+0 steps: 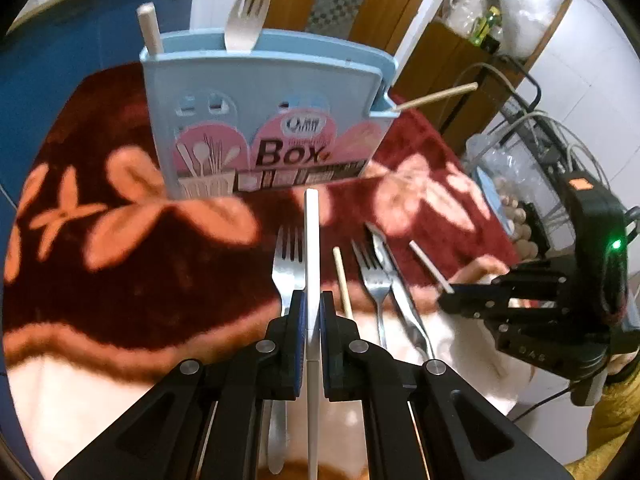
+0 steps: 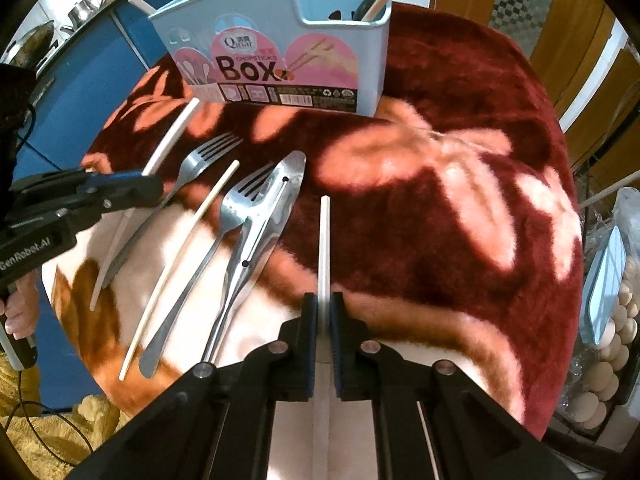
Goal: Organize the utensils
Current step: 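Carry the knife with the left tool while the right tool carries the chopstick into the caddy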
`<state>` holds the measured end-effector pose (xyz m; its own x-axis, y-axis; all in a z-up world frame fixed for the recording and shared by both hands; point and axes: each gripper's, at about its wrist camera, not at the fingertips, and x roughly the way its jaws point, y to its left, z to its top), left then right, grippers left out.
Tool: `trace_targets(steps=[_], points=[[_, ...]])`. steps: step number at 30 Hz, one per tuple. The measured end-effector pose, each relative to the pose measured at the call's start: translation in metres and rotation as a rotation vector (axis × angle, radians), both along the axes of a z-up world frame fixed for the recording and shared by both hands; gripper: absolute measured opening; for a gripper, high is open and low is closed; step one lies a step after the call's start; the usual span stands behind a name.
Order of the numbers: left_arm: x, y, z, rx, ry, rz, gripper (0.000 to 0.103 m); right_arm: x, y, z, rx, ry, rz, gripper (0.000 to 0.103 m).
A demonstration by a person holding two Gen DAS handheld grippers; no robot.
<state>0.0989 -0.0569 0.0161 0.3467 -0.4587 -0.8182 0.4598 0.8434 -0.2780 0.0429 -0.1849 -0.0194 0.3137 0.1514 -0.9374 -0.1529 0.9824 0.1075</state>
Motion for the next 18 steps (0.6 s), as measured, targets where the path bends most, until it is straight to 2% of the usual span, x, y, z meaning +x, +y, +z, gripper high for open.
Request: trace_targets(steps=[9, 18], points=[[-0.005, 0.007, 0.028, -0.05, -0.103, 0.018, 0.006, -0.01, 0.008, 0.015, 0.046, -0.069, 0.011, 0.008], [0.005, 0.015, 0.06, -0.098, -0.219, 0.065, 0.006, -0.014, 0.011, 0.046, 0.12, -0.212, 0.006, 0.007]])
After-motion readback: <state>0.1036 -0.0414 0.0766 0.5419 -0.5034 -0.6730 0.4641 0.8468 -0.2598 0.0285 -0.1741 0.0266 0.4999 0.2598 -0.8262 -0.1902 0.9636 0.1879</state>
